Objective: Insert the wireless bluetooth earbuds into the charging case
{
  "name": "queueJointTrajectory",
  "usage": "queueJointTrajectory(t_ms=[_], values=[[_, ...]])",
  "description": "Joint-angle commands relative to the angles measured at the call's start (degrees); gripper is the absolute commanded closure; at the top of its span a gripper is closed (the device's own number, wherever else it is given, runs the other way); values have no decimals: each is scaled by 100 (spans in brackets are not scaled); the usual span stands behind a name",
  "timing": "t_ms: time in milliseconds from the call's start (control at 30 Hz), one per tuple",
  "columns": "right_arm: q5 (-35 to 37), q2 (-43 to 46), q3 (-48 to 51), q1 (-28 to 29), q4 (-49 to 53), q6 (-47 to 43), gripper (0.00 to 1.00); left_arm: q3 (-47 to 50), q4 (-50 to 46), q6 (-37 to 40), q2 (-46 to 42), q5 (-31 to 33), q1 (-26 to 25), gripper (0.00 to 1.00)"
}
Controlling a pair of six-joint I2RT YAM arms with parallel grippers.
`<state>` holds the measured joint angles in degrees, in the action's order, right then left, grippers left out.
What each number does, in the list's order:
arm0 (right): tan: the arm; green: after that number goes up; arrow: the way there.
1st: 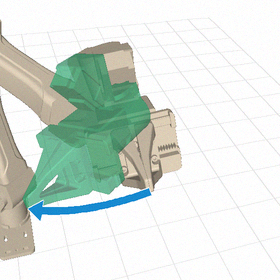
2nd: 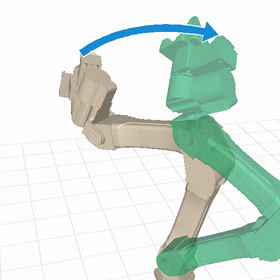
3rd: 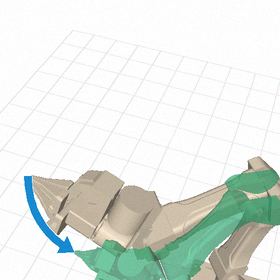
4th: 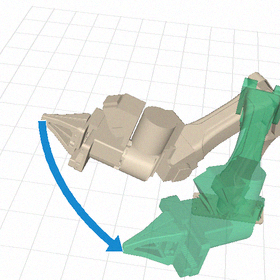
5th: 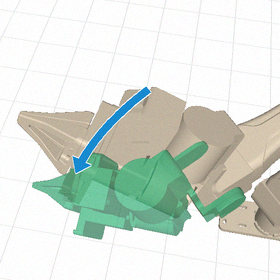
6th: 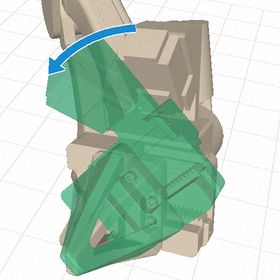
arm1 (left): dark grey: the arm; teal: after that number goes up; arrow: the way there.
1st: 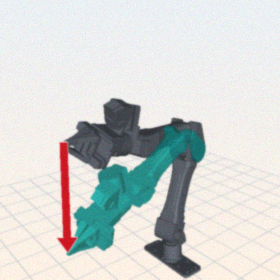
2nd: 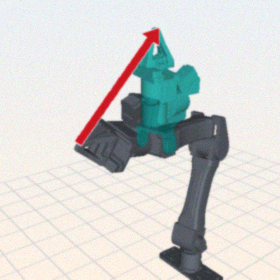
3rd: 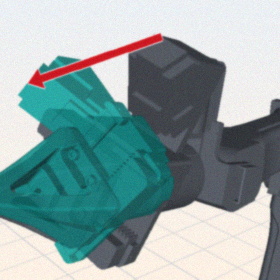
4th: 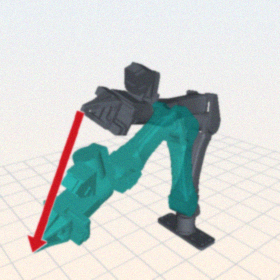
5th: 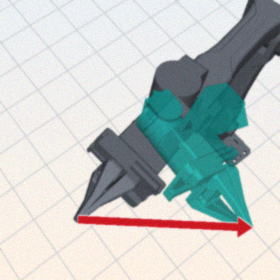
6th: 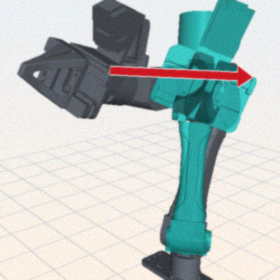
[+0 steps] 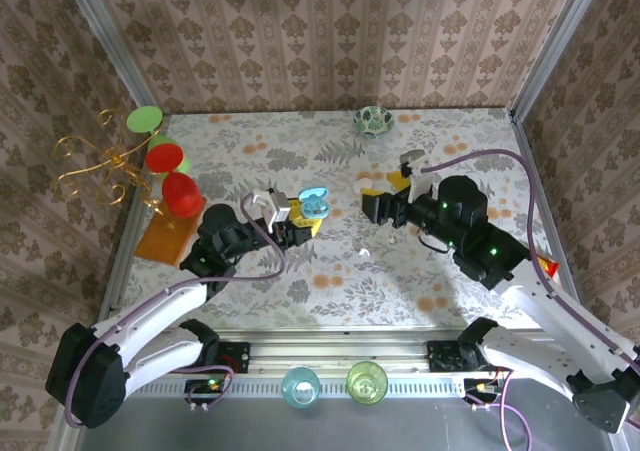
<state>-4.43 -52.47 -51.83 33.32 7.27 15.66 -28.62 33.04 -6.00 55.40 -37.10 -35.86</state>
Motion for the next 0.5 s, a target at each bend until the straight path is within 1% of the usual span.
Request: queueJointTrajectory(t_ms=[0,167,233,333,400,467], values=[[-399,-338,213,-369,-220,1034,22,45,256,13,-196,-55,44,80],[-480,-1481,-52,-387,192,1192,23,1,300,-52,-331,-123,44,80],[-619,-1973,-150,-334,143,1222,24,-12,300,-89,-388,-132,44,80],[-879,-2762,-377,-169,17,1250,29,-29,291,-124,-451,-132,35,80],[-1210,-3403,-649,-41,25,1243,32,-47,262,-131,-469,-138,35,80],[-1387,-3960,-1006,99,220,1326,35,-56,256,-141,-473,-138,26,80]])
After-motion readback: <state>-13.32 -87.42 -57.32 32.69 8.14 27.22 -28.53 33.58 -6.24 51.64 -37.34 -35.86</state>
